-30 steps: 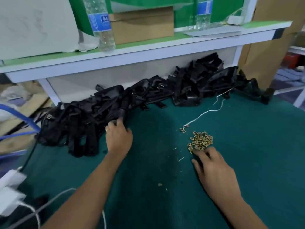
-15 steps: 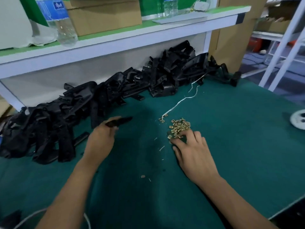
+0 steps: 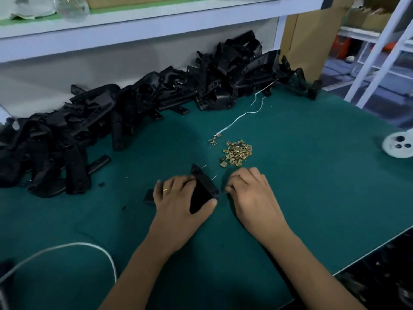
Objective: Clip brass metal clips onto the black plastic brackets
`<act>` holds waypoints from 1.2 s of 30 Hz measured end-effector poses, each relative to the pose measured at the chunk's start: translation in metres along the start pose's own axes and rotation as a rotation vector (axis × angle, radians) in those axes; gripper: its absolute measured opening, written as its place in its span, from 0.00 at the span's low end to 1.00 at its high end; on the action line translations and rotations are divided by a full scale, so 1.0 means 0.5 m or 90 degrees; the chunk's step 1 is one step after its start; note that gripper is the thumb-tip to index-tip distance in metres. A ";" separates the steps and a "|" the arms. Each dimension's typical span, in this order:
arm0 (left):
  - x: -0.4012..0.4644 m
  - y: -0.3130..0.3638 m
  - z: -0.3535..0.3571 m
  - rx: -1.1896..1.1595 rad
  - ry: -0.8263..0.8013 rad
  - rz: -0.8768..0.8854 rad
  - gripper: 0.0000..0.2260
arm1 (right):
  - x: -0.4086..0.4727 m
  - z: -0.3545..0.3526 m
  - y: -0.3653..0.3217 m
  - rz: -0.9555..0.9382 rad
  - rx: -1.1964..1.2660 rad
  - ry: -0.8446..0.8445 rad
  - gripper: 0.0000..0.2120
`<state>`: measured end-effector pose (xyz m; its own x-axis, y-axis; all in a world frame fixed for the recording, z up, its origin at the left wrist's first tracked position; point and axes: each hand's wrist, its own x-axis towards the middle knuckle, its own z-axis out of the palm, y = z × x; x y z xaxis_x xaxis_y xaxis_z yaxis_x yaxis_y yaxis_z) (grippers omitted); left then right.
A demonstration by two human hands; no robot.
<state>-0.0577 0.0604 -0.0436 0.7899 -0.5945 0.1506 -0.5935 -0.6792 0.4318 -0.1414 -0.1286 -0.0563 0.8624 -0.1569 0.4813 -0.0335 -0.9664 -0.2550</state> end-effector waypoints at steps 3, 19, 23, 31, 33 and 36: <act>-0.011 0.017 0.000 -0.021 0.022 0.012 0.36 | 0.003 -0.010 -0.004 0.061 0.138 0.020 0.04; -0.007 0.059 0.009 -0.030 0.040 0.073 0.26 | 0.010 -0.025 0.010 0.169 0.513 -0.037 0.05; -0.008 0.066 0.008 -0.034 0.017 0.072 0.28 | 0.009 -0.022 0.009 0.183 0.576 -0.061 0.03; -0.005 0.070 0.010 -0.033 0.017 0.044 0.27 | 0.008 -0.022 0.006 0.179 0.681 -0.085 0.09; -0.004 0.066 0.009 -0.061 0.030 0.050 0.25 | 0.008 -0.023 0.006 0.176 0.711 -0.070 0.09; -0.007 0.063 0.008 -0.099 -0.006 0.081 0.28 | 0.012 -0.029 0.008 0.183 0.767 -0.026 0.08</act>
<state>-0.0800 0.0394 -0.0339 0.7081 -0.6756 0.2054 -0.6570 -0.5237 0.5424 -0.1440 -0.1366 -0.0423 0.9165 -0.3045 0.2594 0.2433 -0.0907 -0.9657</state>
